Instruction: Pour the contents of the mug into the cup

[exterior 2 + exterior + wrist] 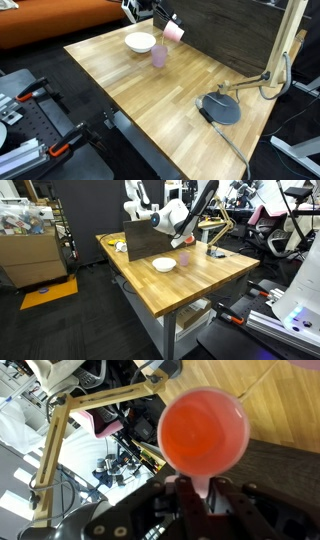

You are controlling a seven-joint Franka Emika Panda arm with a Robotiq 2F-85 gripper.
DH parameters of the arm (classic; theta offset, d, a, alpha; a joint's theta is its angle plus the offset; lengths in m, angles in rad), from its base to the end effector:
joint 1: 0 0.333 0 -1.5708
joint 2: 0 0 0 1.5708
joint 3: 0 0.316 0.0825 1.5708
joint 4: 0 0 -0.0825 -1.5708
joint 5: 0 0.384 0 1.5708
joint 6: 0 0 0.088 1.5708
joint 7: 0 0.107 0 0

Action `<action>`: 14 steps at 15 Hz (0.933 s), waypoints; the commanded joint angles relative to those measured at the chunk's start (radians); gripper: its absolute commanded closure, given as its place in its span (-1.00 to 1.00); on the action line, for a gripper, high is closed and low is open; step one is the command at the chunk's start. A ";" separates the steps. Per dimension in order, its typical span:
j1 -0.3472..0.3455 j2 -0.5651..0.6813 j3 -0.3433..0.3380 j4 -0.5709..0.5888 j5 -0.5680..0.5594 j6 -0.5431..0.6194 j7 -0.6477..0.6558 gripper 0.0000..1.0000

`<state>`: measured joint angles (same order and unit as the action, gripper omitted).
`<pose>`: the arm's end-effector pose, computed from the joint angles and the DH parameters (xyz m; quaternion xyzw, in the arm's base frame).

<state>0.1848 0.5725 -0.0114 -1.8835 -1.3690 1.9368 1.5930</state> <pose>0.6156 0.0401 0.2074 0.8078 -0.2058 0.2714 0.4811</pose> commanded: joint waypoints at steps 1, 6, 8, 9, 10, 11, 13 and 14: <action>-0.012 0.013 0.018 0.012 -0.036 -0.033 0.022 0.93; -0.013 0.015 0.021 0.009 -0.049 -0.037 0.031 0.93; -0.014 0.013 0.023 0.008 -0.052 -0.039 0.035 0.93; -0.017 0.013 0.024 0.008 -0.048 -0.036 0.033 0.93; -0.022 0.012 0.026 0.011 -0.038 -0.031 0.026 0.93; -0.028 0.013 0.026 0.014 -0.031 -0.026 0.019 0.93; -0.040 0.014 0.026 0.022 -0.022 -0.019 0.010 0.93; -0.049 0.013 0.027 0.026 -0.014 -0.013 0.005 0.93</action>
<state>0.1720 0.5821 -0.0070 -1.8769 -1.3882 1.9250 1.6099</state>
